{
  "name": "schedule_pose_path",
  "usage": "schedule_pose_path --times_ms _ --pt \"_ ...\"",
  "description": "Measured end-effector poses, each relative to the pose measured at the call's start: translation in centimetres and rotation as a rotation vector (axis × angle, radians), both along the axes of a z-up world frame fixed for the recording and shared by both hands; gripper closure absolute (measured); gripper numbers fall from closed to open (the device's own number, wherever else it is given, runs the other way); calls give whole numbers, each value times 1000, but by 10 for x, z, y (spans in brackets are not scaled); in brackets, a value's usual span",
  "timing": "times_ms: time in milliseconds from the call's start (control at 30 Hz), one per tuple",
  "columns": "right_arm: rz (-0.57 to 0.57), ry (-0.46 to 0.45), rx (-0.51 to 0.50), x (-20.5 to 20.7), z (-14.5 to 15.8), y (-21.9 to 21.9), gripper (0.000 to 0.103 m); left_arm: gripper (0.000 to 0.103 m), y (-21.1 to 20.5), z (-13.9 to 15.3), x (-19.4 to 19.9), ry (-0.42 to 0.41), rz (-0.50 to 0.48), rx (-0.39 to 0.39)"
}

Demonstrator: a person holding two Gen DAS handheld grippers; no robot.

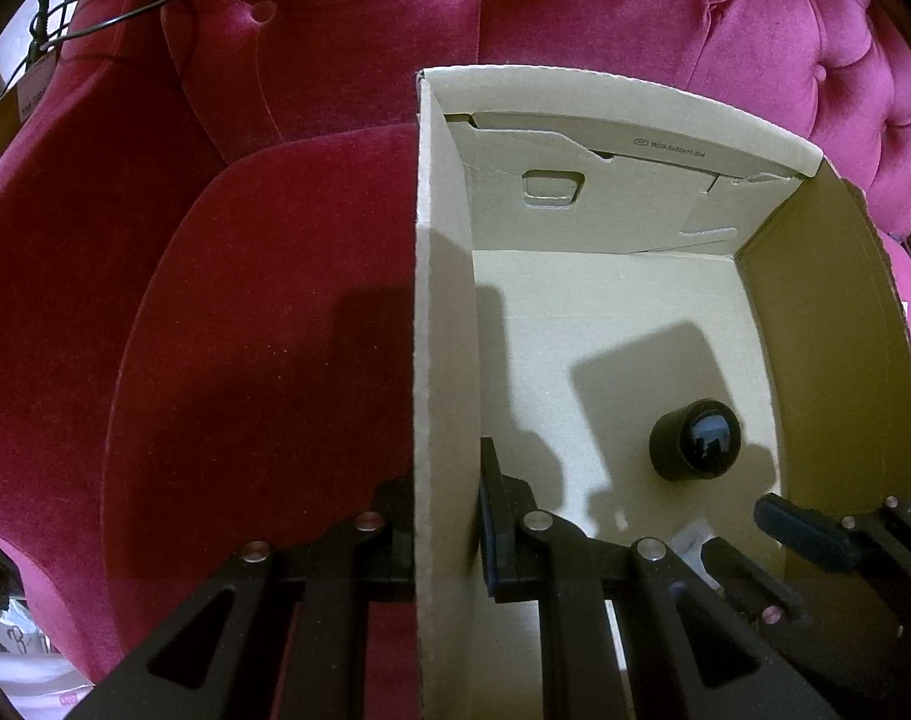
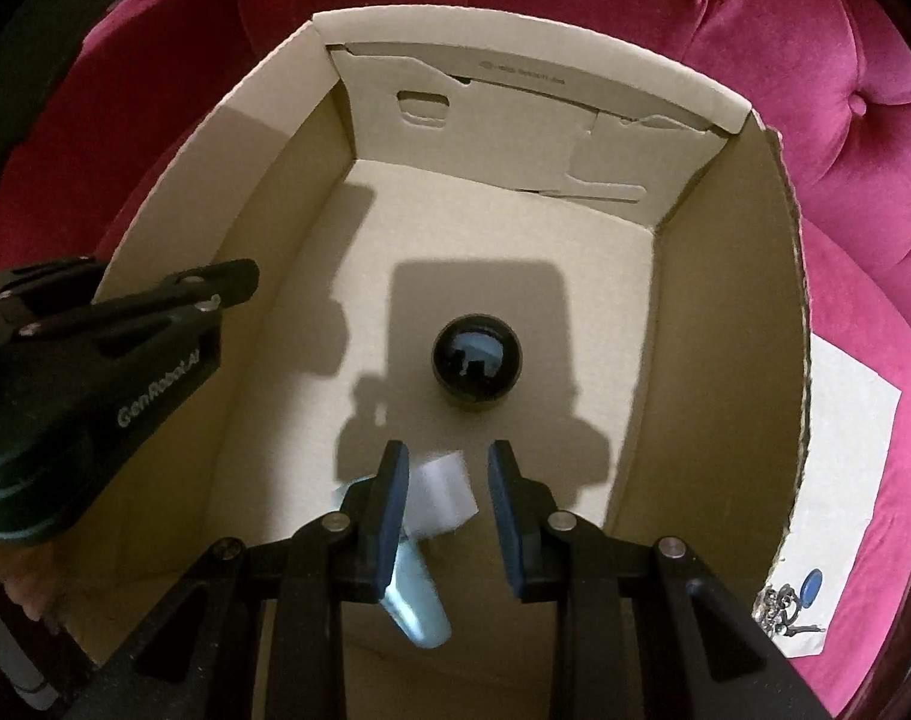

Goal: Organize rigid objects
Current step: 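Open the right gripper to drop the cube charger inside the box, then move the right gripper back to the white plug adapter and grasp it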

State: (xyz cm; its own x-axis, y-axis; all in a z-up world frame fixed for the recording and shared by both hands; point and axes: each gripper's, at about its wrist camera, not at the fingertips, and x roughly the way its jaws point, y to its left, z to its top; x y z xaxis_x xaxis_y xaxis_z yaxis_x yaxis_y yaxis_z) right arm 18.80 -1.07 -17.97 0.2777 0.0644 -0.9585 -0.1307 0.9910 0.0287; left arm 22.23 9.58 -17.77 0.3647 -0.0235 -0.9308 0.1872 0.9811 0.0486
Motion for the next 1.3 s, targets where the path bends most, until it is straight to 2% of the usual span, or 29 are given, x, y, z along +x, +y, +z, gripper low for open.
schedule_pose_path --times_ms 267,500,633,767,900,933,1067,1167,1233,1300 --pt "-1 -16 1 -6 7 0 74 88 0 0 0 0 1 -1" --pt "0 -42 4 -15 25 -3 74 88 0 0 0 0 0 0" --pt "-9 -53 3 -17 33 -6 71 88 0 0 0 0 0 -1" --pt "-18 -56 3 -18 38 -10 60 88 0 0 0 0 1 -1" --pt "-23 -76 -12 -19 48 -16 54 88 0 0 0 1 2 -2" --pt "-30 -80 -13 -19 50 -19 50 89 0 0 0 1 1 -2" --pt "-56 -87 2 -20 57 -33 21 89 0 0 0 -1 0 -1" --pt "-66 -101 10 -21 65 -43 17 89 0 0 0 -1 -3 3" --pt "-75 -107 6 -22 70 -50 6 89 -1 1 0 -2 -5 8" --pt "-81 -118 11 -22 75 -57 5 89 -1 0 0 -2 -4 7"
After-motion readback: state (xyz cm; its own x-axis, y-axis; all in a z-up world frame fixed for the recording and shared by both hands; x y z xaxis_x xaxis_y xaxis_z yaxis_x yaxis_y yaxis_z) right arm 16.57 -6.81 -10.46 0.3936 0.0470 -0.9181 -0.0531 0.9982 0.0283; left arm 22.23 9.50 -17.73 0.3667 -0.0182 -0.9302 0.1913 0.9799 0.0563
